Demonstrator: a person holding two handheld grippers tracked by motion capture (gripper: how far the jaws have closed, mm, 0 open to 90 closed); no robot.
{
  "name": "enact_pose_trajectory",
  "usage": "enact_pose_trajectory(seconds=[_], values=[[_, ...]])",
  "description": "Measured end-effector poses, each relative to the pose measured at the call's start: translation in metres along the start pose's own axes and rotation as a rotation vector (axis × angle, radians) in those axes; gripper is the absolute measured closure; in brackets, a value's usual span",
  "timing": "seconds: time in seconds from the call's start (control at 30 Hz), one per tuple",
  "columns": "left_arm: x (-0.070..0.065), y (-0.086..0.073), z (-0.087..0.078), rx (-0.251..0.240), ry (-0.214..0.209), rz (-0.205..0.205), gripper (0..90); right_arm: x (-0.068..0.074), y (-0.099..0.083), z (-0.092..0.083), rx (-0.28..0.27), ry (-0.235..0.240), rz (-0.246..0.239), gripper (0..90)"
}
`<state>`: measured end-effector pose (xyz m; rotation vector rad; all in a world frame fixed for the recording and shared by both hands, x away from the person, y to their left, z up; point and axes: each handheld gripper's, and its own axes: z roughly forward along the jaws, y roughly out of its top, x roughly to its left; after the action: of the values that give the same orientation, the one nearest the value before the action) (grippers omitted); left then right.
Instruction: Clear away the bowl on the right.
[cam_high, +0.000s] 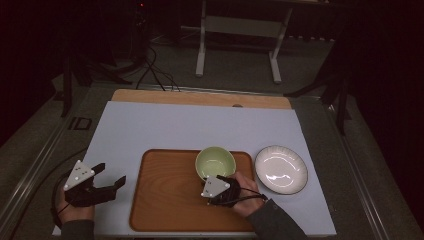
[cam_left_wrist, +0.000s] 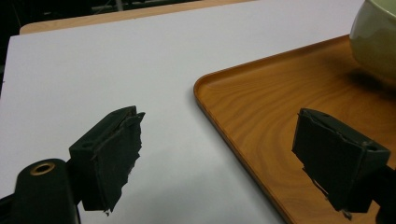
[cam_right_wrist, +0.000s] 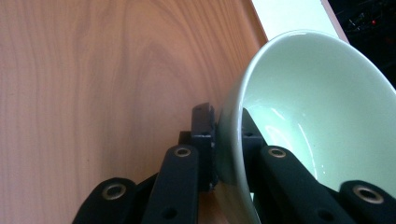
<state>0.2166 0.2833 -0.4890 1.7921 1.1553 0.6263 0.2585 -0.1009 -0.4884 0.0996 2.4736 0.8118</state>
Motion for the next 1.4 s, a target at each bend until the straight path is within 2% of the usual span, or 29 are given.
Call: enact_pose_trajectory(seconds=[1.4], values=[[0.0,0.0,-0.001,-0.004,0.001,-0.001,15.1,0.023,0.009,0.015,-0.014,0.053,-0.064,82.2]])
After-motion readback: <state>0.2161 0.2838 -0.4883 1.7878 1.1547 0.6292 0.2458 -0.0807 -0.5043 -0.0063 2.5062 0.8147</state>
